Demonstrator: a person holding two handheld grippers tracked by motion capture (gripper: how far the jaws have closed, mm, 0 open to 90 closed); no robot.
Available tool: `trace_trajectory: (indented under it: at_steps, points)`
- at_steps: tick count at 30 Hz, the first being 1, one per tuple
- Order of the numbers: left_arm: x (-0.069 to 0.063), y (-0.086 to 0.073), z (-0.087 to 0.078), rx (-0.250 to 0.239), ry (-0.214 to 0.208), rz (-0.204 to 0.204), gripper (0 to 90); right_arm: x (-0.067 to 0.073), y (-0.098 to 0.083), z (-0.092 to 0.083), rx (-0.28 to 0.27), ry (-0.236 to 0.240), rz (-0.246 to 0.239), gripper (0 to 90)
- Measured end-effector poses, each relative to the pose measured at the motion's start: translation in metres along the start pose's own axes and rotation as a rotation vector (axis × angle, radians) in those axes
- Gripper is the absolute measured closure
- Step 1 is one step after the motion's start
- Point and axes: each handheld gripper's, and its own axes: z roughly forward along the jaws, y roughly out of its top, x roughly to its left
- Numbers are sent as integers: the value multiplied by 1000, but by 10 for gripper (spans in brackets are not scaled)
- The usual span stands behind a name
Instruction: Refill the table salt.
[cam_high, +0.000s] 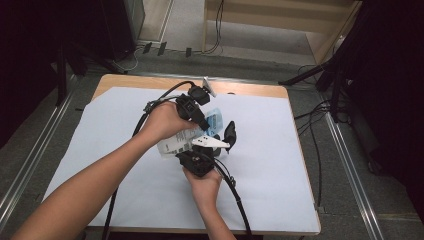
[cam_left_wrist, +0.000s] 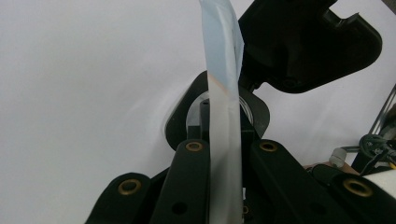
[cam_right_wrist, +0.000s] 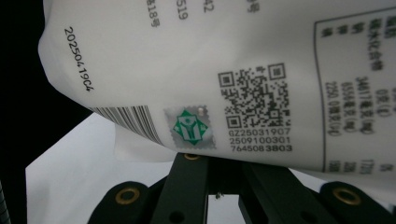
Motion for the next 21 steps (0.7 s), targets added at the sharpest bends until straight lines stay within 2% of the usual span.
trace_trajectory:
  at_steps: [5,21]
  points:
    - [1,-2,1,-15,-1,-6,899,0,0,1,12,-3,-5,900]
    - [2,-3,3,-10,-2,-15,899,2,0,2,8,6,-3,900]
